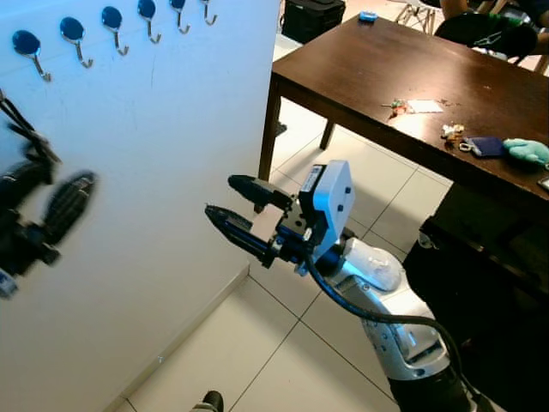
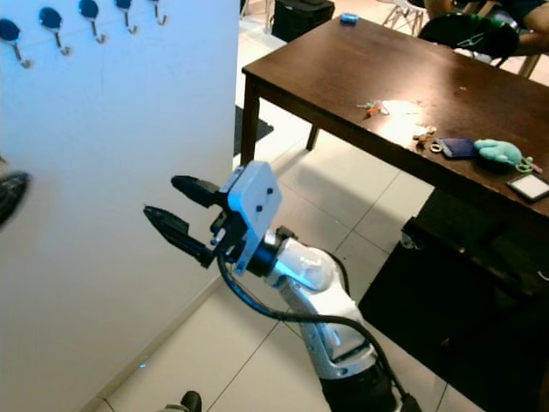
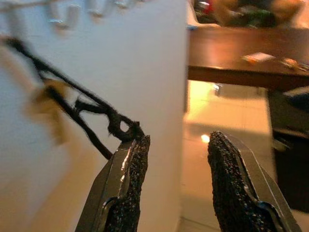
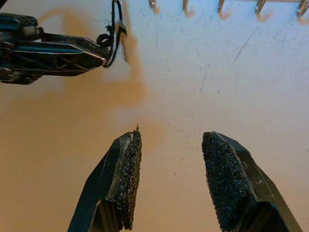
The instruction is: Hang keys on a hook
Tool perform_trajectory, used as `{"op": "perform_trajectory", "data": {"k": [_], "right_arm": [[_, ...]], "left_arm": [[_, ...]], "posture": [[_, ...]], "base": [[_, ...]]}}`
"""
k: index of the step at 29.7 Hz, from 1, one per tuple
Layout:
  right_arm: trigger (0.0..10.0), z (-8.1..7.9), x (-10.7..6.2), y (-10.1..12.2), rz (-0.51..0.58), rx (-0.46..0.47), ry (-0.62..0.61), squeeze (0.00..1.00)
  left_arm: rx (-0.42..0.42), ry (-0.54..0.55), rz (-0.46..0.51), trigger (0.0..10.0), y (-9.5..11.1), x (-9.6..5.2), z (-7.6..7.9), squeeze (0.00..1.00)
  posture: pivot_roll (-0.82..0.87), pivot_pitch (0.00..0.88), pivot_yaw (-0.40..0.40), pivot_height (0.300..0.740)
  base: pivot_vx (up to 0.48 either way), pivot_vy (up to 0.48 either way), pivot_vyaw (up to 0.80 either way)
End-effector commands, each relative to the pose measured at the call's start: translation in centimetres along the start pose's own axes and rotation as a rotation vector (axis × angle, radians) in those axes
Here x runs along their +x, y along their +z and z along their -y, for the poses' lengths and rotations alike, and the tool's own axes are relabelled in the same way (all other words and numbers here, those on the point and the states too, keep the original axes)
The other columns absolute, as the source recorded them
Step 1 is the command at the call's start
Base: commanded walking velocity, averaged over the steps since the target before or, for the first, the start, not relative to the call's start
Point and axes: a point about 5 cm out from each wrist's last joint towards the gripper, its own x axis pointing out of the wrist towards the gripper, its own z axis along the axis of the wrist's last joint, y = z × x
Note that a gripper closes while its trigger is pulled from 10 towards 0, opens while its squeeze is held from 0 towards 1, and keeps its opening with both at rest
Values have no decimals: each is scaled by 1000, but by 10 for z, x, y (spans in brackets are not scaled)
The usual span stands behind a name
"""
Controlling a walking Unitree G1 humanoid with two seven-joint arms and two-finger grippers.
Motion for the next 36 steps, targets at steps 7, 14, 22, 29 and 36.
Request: {"op": "perform_trajectory", "data": {"k": [7, 14, 22, 29, 36], "right_arm": [[10000, -4, 1, 0, 1, 0, 17, 0], [10000, -4, 1, -1, -2, -1, 7, 0], [10000, -5, 0, -1, -4, 4, 3, 0], [10000, -6, 1, -2, -3, 6, 8, 0], [10000, -6, 0, -3, -6, 6, 4, 0]], "left_arm": [[-78, -75, 67, 10000, 8, 6, 10, 0], [-119, -114, -4, 10000, -10, 9, 20, 0], [-131, -178, -140, 10000, -30, -3, 31, 0], [-11, 49, -222, 10000, -47, 5, 15, 0], [79, 66, -210, 10000, -52, 10, 20, 0]], "posture": [[46, 104, 37, 740], [36, 111, 47, 740], [41, 116, 46, 740], [42, 116, 44, 740], [44, 116, 45, 740]], "base": [[0, 0, 0], [0, 0, 0], [0, 0, 0], [0, 0, 0], [0, 0, 0]]}}
